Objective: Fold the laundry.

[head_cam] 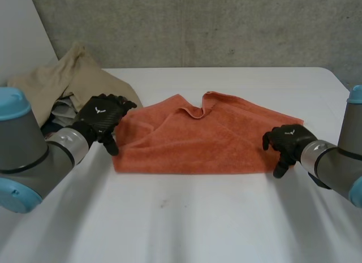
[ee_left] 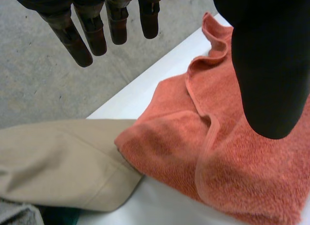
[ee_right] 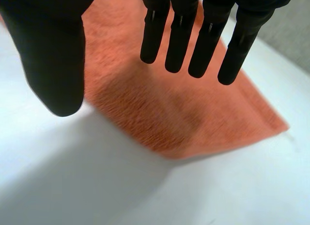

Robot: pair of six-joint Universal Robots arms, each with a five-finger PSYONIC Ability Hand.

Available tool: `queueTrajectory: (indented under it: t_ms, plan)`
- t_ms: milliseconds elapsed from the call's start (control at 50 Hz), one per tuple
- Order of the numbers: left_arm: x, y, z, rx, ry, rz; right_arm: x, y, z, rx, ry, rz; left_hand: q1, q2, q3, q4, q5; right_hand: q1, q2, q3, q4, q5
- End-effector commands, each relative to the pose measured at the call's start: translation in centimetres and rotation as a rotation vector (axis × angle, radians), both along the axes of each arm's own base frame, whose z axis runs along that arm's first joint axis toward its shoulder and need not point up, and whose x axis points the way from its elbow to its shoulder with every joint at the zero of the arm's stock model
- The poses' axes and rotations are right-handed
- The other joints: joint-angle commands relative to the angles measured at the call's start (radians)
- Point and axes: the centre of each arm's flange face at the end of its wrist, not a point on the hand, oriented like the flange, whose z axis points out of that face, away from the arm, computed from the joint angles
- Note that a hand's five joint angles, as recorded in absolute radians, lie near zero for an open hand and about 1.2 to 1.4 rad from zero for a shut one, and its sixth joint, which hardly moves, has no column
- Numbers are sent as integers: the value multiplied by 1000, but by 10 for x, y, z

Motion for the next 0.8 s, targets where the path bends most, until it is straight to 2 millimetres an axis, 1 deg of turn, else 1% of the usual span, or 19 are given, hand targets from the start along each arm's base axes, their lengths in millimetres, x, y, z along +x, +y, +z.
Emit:
queueTrajectory:
  t_ms: [20,180,300,380,400,420,440,480,520,560,580,620,640,660,700,720,780,800]
  plan:
    - [-3,2,7,34,6,-40,-3,-1,-17,31,13,-9,-18,-32,-36,-25,-54,-3,0,5,3,28]
    - [-10,5,-1,65,-8,-69,-1,-18,-26,-97,6,-18,12,-2,-6,5,-23,27,29,34,33,57]
    - [-10,3,-6,69,-26,-68,0,-26,-34,-117,21,-23,18,4,0,11,-18,79,82,87,85,110]
    - [-10,3,-9,70,-41,-63,2,-31,-40,-116,40,-11,15,1,-3,8,-20,167,170,175,173,198]
    - [-10,2,-8,67,-42,-62,2,-32,-42,-112,44,-11,15,1,-3,8,-20,214,217,222,220,245]
    - [-11,2,-8,66,-44,-63,1,-33,-43,-112,51,-12,15,1,-3,8,-20,427,429,435,433,457]
    - [-11,3,-8,65,-46,-63,0,-33,-41,-109,55,-17,15,1,-3,8,-20,810,813,818,816,841]
    - [-11,2,-8,64,-48,-59,0,-31,-36,-109,57,-21,12,-2,-6,5,-23,814,817,822,820,844]
    - [-10,2,-8,62,-54,-50,-3,-17,-27,-72,51,-18,12,-2,-6,5,-23,814,817,822,820,844]
    - [-9,0,-8,58,-56,-41,-4,-8,-18,-61,45,-8,12,-2,-6,5,-23,814,817,822,820,844]
    - [-8,-2,-7,52,-59,-30,-5,4,-4,-55,36,11,9,-5,-9,2,-26,814,817,822,820,844]
    - [-7,-4,-6,49,-60,-18,-5,17,7,-36,30,39,6,-8,-12,-1,-29,814,817,822,820,844]
    - [-5,-6,-4,42,-60,-7,-8,31,15,1,36,68,0,-14,-18,-7,-35,814,817,822,820,844]
    - [-5,-8,-3,38,-60,-4,-9,38,16,30,43,84,0,-14,-18,-7,-35,814,817,822,820,844]
    - [-5,-10,-3,36,-61,2,-12,50,12,108,66,119,-3,-17,-21,-10,-38,814,817,822,820,844]
    - [-6,-12,-3,36,-62,5,-16,59,12,174,98,148,-6,-20,-24,-13,-41,814,817,822,820,844]
    - [-7,-14,-4,46,-65,5,-24,70,13,264,166,191,-6,-20,-24,-13,-41,814,817,822,820,844]
    - [-8,-14,-5,55,-68,3,-28,73,18,298,210,219,-8,-23,-26,-16,-44,814,817,822,820,844]
